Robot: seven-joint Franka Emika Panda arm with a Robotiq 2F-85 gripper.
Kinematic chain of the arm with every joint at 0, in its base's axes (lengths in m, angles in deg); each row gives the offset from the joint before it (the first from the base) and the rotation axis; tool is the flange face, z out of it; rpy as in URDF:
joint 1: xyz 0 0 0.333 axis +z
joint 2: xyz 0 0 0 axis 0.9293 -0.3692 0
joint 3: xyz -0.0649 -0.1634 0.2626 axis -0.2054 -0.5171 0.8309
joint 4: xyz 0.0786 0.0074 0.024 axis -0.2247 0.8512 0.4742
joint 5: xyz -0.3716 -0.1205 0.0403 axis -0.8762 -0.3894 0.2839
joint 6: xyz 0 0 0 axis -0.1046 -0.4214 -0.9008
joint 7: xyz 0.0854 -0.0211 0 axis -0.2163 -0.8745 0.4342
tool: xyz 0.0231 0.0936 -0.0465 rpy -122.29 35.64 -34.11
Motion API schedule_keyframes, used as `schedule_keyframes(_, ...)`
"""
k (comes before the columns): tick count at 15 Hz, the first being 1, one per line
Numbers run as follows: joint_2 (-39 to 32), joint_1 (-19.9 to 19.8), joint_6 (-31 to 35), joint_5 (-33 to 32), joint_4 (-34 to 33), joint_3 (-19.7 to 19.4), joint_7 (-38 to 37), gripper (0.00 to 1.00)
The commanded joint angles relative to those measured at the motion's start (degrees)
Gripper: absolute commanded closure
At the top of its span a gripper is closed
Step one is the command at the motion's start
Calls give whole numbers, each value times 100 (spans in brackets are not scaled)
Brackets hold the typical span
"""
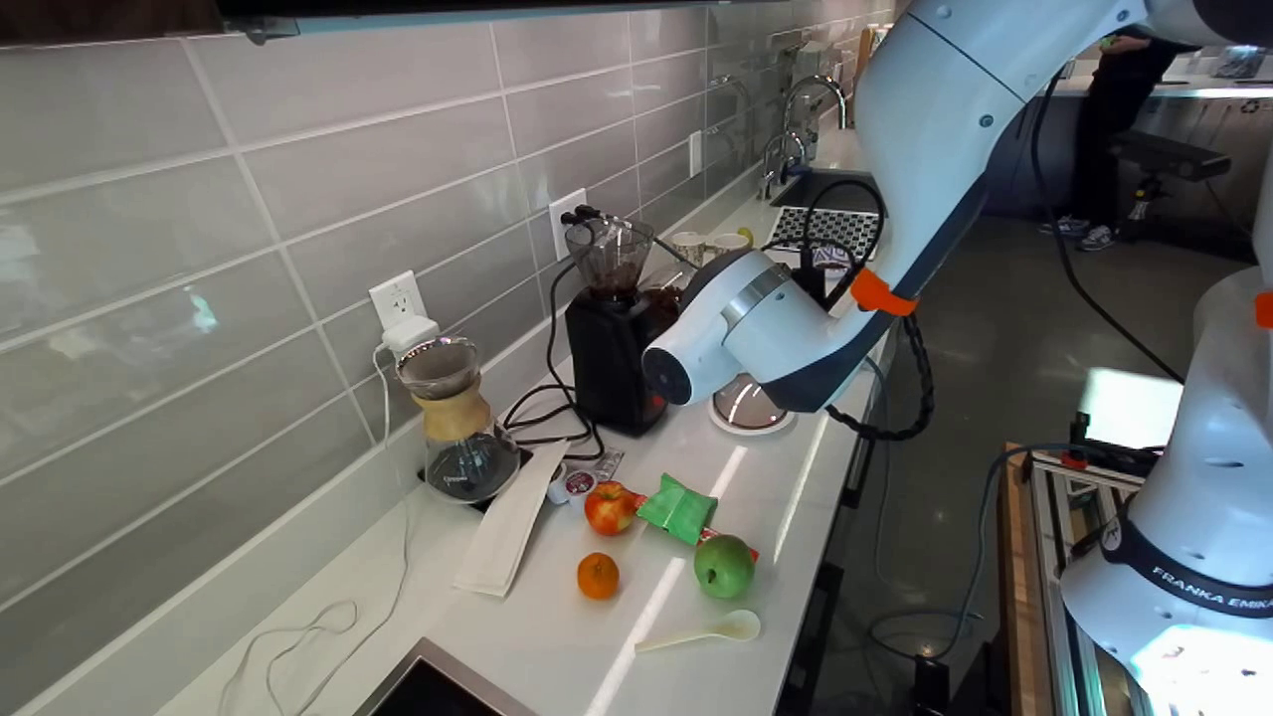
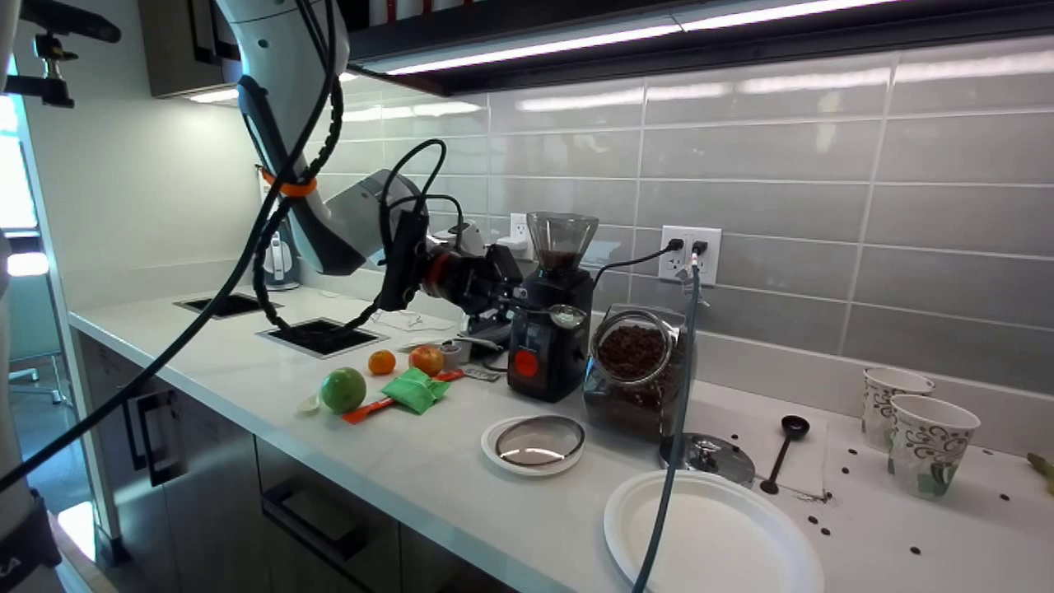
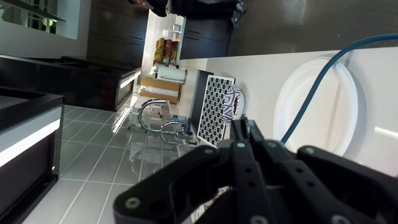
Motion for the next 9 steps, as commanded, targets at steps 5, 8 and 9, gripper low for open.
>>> schedule_keyframes(5,-76,20,109,-181,-36,44,72,99)
schedule_keyframes(8,-99,155,147,-785,-130,154,309,99)
schedule_keyframes(9,-106,195,89,-970,-165,191,420,99)
